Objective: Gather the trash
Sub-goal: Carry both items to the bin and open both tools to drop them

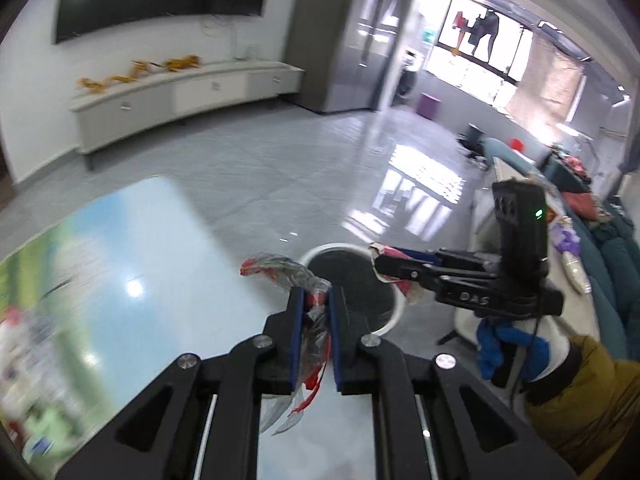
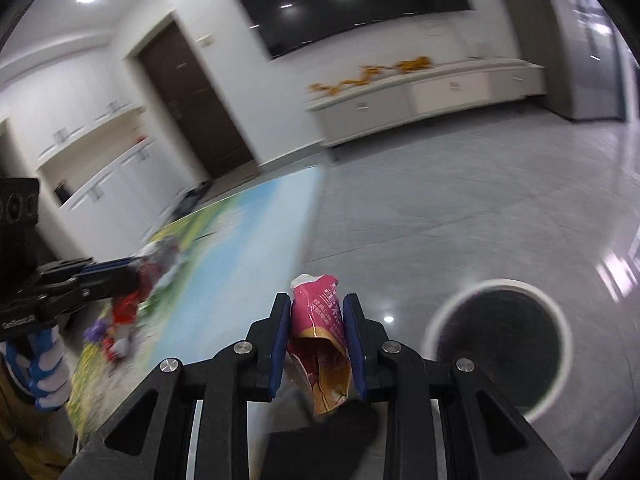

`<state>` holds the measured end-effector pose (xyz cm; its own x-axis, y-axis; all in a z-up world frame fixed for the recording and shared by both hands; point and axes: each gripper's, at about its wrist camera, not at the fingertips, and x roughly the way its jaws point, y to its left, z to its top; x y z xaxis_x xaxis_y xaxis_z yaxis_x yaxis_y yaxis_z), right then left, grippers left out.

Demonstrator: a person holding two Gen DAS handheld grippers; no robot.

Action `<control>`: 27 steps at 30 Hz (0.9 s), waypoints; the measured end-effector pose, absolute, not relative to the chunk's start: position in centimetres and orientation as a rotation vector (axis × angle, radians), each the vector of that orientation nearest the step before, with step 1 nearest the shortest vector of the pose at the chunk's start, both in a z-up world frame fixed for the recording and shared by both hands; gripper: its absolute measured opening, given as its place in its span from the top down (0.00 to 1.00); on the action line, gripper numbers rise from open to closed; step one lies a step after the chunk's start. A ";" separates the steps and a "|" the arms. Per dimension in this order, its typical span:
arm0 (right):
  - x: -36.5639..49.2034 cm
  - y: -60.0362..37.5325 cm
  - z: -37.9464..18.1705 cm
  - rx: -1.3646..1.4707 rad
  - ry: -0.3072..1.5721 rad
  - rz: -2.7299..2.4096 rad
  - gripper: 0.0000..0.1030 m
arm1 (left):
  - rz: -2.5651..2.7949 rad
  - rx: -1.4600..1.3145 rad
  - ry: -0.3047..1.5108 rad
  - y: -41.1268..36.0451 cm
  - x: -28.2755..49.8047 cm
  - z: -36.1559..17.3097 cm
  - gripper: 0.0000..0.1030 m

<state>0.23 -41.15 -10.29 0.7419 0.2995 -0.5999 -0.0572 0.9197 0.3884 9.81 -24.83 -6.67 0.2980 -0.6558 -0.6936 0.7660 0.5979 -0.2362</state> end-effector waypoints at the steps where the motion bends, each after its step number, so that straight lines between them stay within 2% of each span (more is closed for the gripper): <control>1: 0.1 -43.6 -11.0 0.388 0.716 0.143 0.75 | -0.973 0.147 0.853 -26.7 10.2 -6.9 0.89; 8: 0.4 -51.9 -16.4 0.511 0.781 -0.059 0.68 | -1.088 0.087 0.953 -37.8 12.9 -10.0 0.85; 9: 0.5 -52.6 -17.0 0.520 0.788 -0.088 0.65 | -1.094 0.084 0.973 -39.1 13.4 -10.6 0.79; 10: 0.6 -53.4 -17.7 0.530 0.792 -0.113 0.64 | -1.094 0.079 0.987 -40.1 13.9 -11.3 0.66; 12: 0.6 -54.9 -18.5 0.547 0.796 -0.157 0.57 | -1.073 0.061 0.998 -41.2 14.6 -12.0 0.45; 18: -1.2 -56.8 -17.8 0.572 0.768 -0.217 0.56 | -1.056 0.038 0.962 -39.8 14.5 -11.2 0.45; 27: -0.5 -50.5 -10.4 0.462 0.650 -0.094 0.56 | -0.954 0.010 0.813 -30.4 10.6 -5.8 0.45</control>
<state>-0.52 -50.55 -10.43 0.7955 0.0579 -0.6032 0.2267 0.8947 0.3848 10.59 -30.42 -5.76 0.3123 -0.7193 -0.6206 0.7265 0.6017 -0.3319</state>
